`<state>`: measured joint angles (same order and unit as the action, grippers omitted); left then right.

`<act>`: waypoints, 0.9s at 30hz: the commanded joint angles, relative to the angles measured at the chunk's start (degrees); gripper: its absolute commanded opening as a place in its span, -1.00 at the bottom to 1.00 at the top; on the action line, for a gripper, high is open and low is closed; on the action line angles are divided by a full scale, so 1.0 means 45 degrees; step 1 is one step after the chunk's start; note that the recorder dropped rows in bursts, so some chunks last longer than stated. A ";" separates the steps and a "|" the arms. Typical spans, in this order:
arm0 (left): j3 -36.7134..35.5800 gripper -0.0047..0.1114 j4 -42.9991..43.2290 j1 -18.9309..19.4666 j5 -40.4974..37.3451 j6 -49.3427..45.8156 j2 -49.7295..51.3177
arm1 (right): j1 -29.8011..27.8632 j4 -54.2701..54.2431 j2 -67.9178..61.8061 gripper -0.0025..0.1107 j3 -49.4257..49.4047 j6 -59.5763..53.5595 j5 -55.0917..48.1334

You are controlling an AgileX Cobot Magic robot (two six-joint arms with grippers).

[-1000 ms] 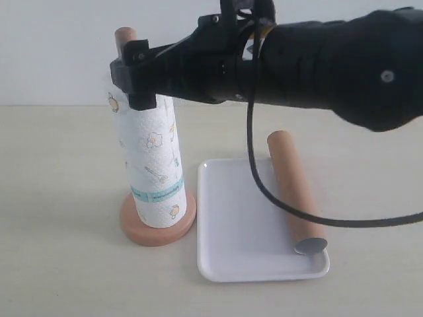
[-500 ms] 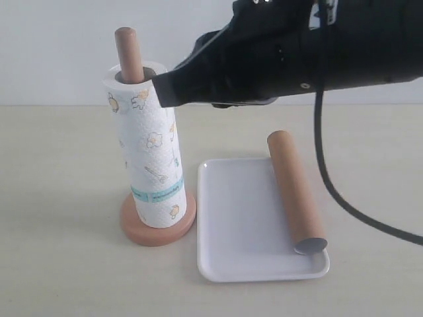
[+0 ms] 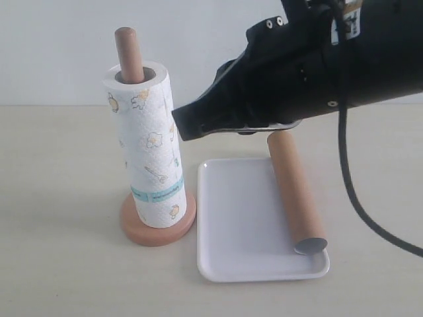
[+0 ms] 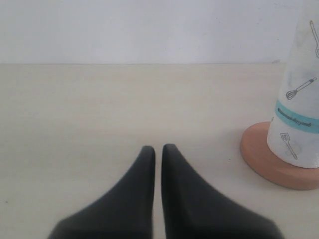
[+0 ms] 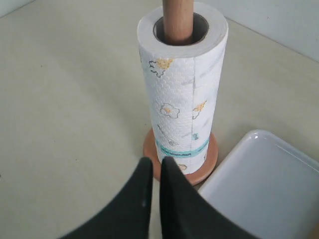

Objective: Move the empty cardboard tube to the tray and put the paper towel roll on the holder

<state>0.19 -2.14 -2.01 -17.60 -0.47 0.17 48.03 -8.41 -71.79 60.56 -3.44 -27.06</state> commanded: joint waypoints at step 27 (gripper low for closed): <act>-0.0042 -0.85 -0.0034 0.0026 0.0015 0.0004 -0.0038 | -0.9209 0.2985 1.5163 -0.86 -1.1432 0.4378 0.6098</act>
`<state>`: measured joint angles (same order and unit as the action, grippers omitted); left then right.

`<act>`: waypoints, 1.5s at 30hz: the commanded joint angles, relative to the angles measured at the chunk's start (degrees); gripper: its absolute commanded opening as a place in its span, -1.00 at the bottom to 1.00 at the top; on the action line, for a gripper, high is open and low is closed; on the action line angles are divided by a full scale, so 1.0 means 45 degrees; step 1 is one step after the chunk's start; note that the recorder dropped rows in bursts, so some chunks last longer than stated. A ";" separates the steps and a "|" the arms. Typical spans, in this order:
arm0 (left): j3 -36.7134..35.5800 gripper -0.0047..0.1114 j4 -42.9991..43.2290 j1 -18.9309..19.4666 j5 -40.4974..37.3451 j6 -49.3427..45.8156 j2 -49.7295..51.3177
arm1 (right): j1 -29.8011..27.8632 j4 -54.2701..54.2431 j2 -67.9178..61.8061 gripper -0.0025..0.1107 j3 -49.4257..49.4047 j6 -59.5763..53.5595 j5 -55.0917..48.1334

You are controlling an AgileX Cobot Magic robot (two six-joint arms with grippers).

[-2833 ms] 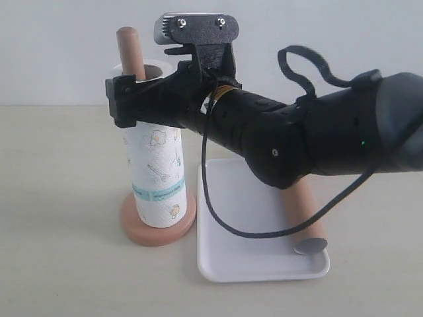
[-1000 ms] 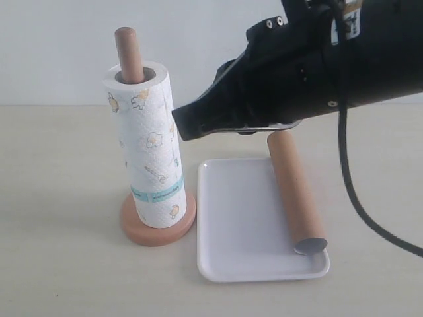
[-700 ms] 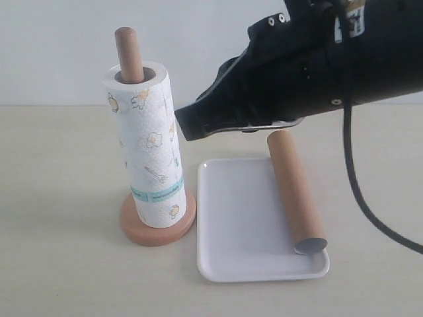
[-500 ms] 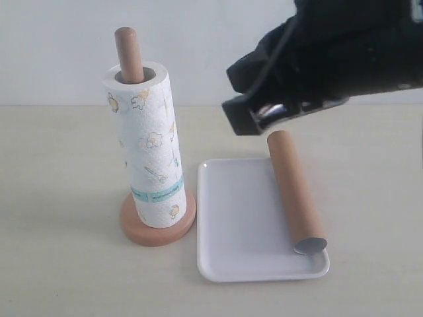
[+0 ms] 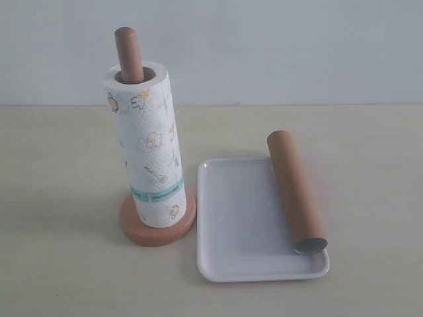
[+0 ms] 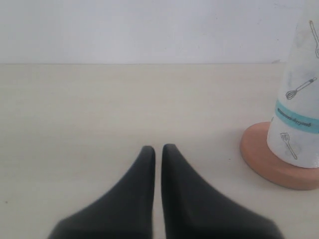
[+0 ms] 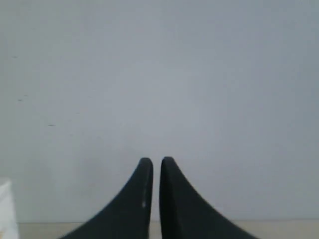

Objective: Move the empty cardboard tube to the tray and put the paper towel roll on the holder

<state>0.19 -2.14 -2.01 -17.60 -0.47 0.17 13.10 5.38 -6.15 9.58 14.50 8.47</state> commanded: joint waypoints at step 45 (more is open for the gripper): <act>-0.0042 -0.85 -0.0034 0.0026 0.0015 0.0004 -0.0038 | -0.2032 -0.0010 0.1366 -0.86 -0.2128 -0.2313 -0.6269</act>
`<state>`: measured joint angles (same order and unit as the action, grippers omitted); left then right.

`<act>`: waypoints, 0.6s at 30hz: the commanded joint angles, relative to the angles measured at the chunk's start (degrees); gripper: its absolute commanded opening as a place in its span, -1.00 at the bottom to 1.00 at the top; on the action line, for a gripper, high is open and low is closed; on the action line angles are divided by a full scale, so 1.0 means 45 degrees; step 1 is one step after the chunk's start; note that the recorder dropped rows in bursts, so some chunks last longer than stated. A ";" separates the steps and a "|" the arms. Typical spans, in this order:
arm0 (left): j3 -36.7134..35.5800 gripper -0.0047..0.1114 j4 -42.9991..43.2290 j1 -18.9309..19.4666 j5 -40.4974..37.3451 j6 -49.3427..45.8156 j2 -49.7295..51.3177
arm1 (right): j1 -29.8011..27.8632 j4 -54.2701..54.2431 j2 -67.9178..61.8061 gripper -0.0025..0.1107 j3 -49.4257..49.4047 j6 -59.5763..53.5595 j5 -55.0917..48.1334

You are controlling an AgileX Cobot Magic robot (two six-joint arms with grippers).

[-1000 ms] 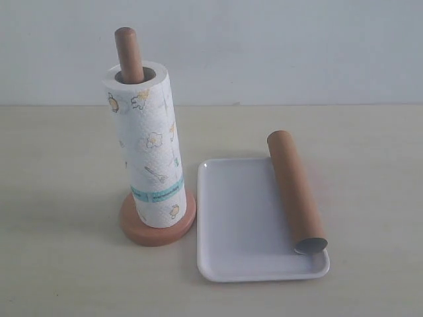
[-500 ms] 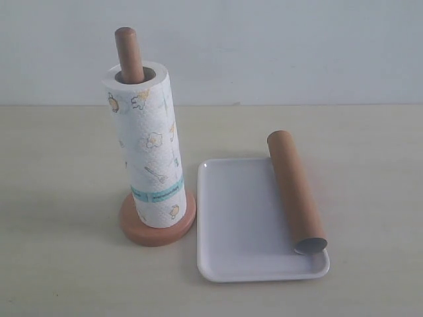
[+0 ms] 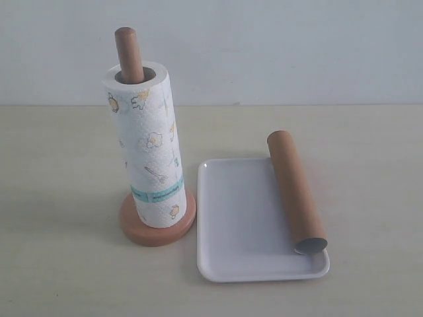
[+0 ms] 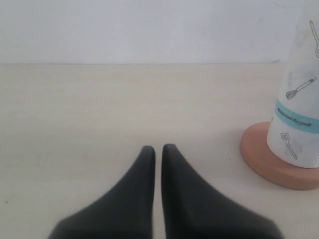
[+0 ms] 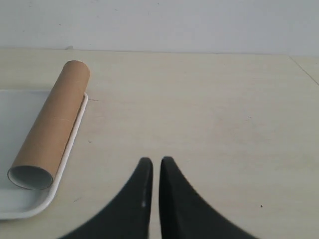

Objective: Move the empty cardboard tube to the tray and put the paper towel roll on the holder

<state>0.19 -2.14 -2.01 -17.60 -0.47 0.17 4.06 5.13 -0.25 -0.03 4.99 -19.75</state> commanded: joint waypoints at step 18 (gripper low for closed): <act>-0.0042 -0.85 -0.0034 0.0026 0.0015 0.0004 -0.0038 | -0.0024 -0.0111 0.0056 -0.86 0.0006 -0.0955 -0.0028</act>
